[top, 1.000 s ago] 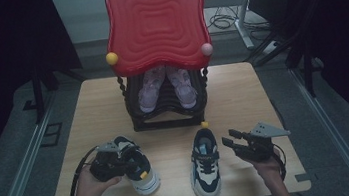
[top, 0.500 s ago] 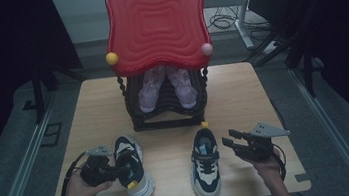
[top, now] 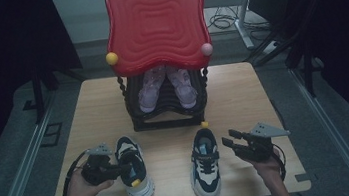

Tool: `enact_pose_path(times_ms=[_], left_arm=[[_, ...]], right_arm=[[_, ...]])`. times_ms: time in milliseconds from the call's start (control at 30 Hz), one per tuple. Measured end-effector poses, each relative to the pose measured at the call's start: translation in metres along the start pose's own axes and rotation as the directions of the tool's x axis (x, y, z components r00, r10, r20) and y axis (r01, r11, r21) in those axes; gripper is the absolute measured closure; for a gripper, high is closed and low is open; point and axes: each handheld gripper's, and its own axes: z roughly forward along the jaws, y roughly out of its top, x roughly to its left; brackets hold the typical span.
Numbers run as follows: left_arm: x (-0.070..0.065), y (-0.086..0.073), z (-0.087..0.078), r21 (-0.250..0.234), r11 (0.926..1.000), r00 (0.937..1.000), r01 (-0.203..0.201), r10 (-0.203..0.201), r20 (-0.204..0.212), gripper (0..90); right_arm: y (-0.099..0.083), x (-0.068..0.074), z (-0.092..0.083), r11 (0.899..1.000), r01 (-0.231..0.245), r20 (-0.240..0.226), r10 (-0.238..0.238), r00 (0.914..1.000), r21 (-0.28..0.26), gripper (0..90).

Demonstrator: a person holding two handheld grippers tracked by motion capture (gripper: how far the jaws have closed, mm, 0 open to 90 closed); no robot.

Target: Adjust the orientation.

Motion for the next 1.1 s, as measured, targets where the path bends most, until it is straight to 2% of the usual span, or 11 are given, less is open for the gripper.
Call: enact_pose_path(times_ms=[167,333,600,667,700,800,867,933,1000,1033,1100], left_arm=[[0.0,-0.001,-0.009,-0.041,0.9991,0.9999,0.008,-0.009,-0.015,89.5],[0.006,-0.005,-0.027,-0.105,0.994,0.9988,0.029,-0.033,-0.037,89.5],[0.02,-0.013,-0.034,-0.131,0.9891,0.9949,0.068,-0.077,-0.065,89.4],[0.03,-0.018,-0.033,-0.134,0.9867,0.9897,0.092,-0.106,-0.097,89.4],[0.03,-0.018,-0.033,-0.134,0.9867,0.9897,0.092,-0.106,-0.097,89.4],[0.044,-0.025,-0.034,-0.141,0.9824,0.9799,0.123,-0.143,-0.139,89.5],[0.047,-0.026,-0.034,-0.142,0.9815,0.9778,0.128,-0.149,-0.148,89.5],[0.056,-0.03,-0.033,-0.151,0.9766,0.9697,0.153,-0.178,-0.167,89.5],[0.06,-0.031,-0.032,-0.153,0.9752,0.9676,0.16,-0.186,-0.171,89.5],[0.065,-0.033,-0.029,-0.152,0.9732,0.9632,0.172,-0.199,-0.181,89.5],[0.067,-0.033,-0.028,-0.153,0.9721,0.9619,0.178,-0.205,-0.181,89.5]], right_arm=[[0.0,0.0,0.001,1.0,-0.002,-0.001,0.002,1.0,0.004,54.5],[0.0,0.0,0.001,1.0,-0.005,-0.001,0.005,1.0,0.007,54.4],[-0.001,-0.001,0.0,1.0,-0.002,0.003,0.002,1.0,0.005,54.4],[-0.001,-0.001,0.0,1.0,-0.002,0.005,0.002,1.0,0.005,54.4],[-0.001,-0.001,0.0,1.0,-0.002,0.005,0.002,1.0,0.005,54.4],[-0.001,-0.002,0.0,1.0,-0.005,0.006,0.005,1.0,0.006,54.4],[-0.001,-0.002,0.0,1.0,-0.004,0.006,0.004,1.0,0.007,54.4],[-0.002,-0.002,0.001,1.0,-0.004,0.006,0.004,1.0,0.008,54.4],[-0.002,-0.002,0.001,1.0,-0.005,0.006,0.005,1.0,0.01,54.4],[-0.002,-0.001,0.001,1.0,-0.006,0.005,0.006,1.0,0.012,54.4],[-0.002,-0.002,0.002,1.0,-0.006,0.005,0.006,1.0,0.013,54.4]])
